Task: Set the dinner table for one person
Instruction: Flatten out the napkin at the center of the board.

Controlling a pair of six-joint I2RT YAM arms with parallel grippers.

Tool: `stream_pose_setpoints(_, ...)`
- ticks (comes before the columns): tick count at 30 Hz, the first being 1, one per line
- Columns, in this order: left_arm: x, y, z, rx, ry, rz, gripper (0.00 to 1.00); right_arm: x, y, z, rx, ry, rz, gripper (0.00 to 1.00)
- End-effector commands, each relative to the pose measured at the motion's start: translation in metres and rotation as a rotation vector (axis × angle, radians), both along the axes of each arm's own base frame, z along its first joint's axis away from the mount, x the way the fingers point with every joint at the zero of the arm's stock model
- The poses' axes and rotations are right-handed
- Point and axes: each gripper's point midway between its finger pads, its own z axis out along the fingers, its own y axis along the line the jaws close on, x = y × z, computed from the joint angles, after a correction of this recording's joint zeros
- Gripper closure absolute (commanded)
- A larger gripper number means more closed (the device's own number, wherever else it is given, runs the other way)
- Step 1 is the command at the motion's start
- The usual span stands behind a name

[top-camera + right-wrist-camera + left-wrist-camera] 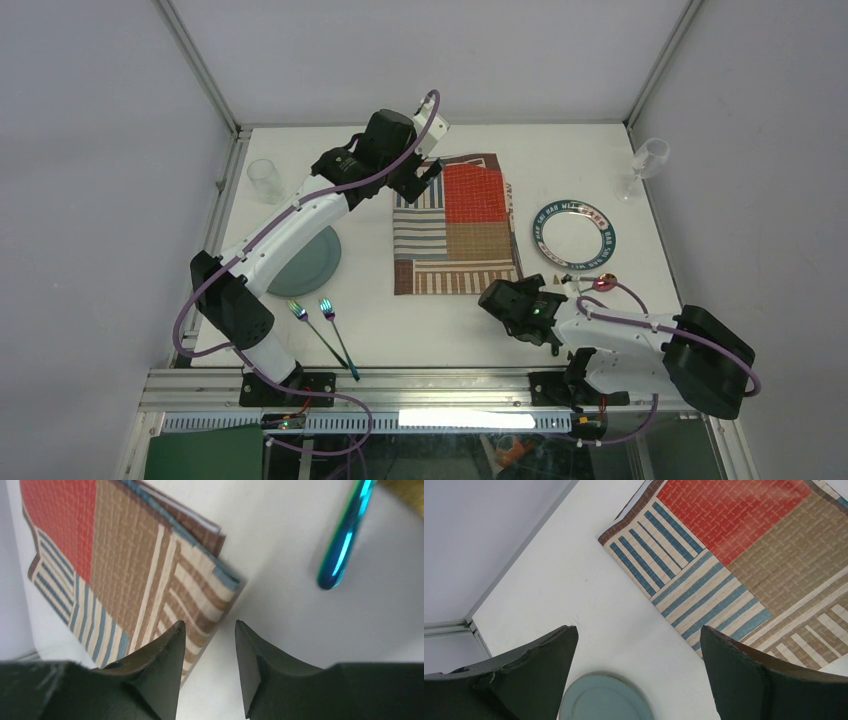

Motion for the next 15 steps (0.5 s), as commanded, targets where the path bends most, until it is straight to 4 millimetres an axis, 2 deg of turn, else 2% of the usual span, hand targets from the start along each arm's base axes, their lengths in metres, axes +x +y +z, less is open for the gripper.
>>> stream_pose_setpoints(1,-0.004,-0.002,0.028,-0.072,-0.053,-0.013,0.02,0.004,-0.041,0.014,-0.023,-0.107,-0.201,0.56)
stream_pose_setpoints(5,-0.003,-0.004,0.025,-0.069,-0.047,-0.016,0.02,-0.003,-0.057,0.017,-0.036,-0.108,-0.237,0.56)
stream_pose_setpoints(9,-0.002,-0.007,0.023,-0.073,-0.04,-0.021,0.02,-0.004,-0.066,0.02,-0.042,-0.135,-0.244,0.56)
stream_pose_setpoints(15,-0.002,-0.006,0.022,-0.074,-0.038,-0.016,0.02,0.001,-0.048,0.029,-0.012,-0.142,-0.16,0.56)
